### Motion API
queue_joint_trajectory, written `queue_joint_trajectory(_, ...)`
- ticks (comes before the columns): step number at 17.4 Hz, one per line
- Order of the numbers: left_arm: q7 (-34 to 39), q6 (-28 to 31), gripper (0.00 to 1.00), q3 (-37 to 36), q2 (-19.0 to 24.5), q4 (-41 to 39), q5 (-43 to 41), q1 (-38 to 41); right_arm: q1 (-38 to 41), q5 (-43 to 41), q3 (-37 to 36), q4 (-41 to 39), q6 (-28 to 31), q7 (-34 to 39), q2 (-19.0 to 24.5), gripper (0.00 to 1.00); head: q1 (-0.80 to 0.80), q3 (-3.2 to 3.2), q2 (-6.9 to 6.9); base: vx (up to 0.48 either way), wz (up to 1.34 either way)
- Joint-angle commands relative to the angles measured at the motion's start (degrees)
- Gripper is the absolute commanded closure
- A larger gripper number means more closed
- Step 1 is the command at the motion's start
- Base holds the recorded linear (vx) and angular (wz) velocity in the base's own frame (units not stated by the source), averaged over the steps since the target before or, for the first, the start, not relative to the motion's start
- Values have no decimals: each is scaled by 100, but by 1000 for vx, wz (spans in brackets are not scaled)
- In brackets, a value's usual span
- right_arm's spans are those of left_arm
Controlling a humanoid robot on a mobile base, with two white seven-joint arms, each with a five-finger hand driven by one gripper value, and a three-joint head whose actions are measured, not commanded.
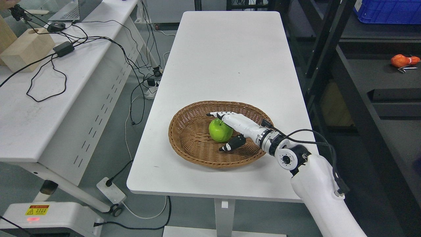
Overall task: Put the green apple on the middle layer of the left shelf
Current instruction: 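Move the right hand to the green apple and close fingers around it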
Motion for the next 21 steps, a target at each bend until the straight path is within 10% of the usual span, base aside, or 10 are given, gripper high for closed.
queue_joint_trajectory(1,7,2,0,-1,100,-1,-1,0,-57,-6,452,332,-53,-2,-99,0,0,0,0,0,0)
queue_joint_trajectory(10,-2,-7,0,8,100,-1,-1,0,-75,-6,418,341,176,-81,-99,9,0,0,0,0,0)
queue_joint_trajectory(21,7,-7,0,-1,100,-1,-1,0,-66,-164,76,332,115,-81,-99,59,0,0,0,0,0)
